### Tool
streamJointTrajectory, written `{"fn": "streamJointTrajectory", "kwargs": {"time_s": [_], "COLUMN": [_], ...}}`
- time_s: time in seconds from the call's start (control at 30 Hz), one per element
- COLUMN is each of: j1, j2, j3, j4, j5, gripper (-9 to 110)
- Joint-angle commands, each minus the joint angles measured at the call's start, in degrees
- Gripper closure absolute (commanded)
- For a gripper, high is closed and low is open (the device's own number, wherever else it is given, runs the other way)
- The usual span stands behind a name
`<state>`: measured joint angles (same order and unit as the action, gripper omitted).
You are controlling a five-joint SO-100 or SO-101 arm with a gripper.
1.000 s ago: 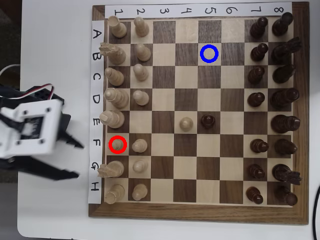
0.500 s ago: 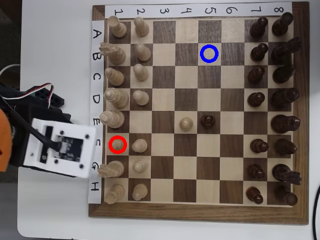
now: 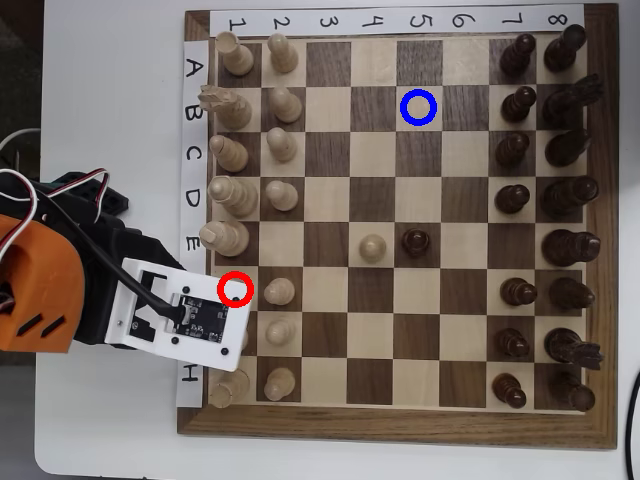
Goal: Move the piece to destination
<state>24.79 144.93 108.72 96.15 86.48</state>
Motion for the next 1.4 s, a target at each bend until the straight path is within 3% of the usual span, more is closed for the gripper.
{"fn": "streamJointTrajectory", "kwargs": {"time_s": [0.0,0.93,1.37], "j1": [-1.0,-6.5,-6.9], "j2": [0.9,1.9,-1.2], "j3": [0.6,11.4,13.7], "j4": [0.3,-0.7,-7.6], "j5": [-1.0,-0.4,0.0], "gripper": [85,84,85]}}
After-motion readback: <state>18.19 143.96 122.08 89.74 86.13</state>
